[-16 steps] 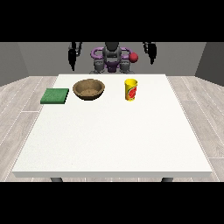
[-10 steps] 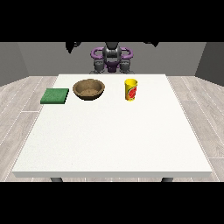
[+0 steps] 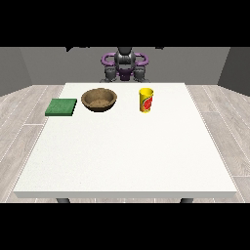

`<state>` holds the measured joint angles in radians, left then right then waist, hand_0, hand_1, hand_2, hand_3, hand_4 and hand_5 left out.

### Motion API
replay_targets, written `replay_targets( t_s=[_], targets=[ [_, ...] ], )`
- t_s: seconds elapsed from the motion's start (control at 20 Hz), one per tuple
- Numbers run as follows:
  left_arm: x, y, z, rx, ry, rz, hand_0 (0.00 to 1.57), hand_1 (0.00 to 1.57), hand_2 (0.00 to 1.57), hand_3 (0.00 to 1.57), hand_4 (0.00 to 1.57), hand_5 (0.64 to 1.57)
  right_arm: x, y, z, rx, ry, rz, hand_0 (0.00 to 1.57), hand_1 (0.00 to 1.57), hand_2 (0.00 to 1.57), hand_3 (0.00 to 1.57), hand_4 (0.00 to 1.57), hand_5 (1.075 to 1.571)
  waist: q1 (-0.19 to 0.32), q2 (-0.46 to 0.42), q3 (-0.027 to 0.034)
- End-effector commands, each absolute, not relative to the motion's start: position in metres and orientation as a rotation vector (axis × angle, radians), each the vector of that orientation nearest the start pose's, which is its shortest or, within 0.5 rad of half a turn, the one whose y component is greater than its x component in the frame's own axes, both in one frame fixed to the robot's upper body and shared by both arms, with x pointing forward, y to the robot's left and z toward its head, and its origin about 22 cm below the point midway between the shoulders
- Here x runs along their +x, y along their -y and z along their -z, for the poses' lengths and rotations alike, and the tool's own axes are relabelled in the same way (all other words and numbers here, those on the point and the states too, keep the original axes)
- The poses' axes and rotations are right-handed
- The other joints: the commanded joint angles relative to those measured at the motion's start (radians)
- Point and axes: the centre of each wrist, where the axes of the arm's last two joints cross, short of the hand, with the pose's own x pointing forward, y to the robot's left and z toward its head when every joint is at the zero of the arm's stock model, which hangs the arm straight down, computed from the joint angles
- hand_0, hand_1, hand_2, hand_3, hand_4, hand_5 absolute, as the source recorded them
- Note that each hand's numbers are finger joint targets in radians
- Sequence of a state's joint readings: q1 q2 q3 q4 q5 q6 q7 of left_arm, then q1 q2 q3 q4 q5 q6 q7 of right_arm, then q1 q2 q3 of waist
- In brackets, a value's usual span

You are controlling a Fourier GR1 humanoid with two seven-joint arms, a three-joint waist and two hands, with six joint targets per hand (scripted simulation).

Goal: Pick the cup and pour the ball into the bowl, then pick the bowl and place it on the pad

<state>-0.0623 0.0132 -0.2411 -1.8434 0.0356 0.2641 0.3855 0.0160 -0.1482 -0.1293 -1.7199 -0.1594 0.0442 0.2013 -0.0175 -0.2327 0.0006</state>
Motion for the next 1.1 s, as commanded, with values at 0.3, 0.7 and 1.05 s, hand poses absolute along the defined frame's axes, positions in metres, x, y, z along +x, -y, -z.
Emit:
replay_targets(
  t_s=[0.3, 0.7, 1.05],
  targets=[
    [0.247, -0.173, -0.075, -0.048, 1.727, -0.021, 0.00, 0.00, 0.00, 0.00, 0.00, 1.518, 0.246, 0.295, -0.053, -0.043, 1.693, 0.067, 0.00, 0.00, 0.00, 0.00, 0.34, 1.564, 0.001, 0.228, -0.0007],
    [0.302, -0.187, -0.083, 0.060, 1.895, 0.004, 0.00, 0.00, 0.00, 0.00, 0.00, 1.480, 0.279, 0.299, -0.067, -0.028, 1.864, 0.014, 0.00, 0.00, 0.00, 0.00, 0.22, 1.570, -0.029, 0.400, -0.0005],
    [0.315, -0.200, -0.021, 0.079, 1.867, -0.012, 0.00, 0.00, 0.00, 0.00, 0.00, 1.464, 0.293, 0.300, -0.067, -0.052, 1.853, 0.011, 0.00, 0.00, 0.00, 0.00, 0.18, 1.571, -0.030, 0.389, -0.0008]
  ],
)
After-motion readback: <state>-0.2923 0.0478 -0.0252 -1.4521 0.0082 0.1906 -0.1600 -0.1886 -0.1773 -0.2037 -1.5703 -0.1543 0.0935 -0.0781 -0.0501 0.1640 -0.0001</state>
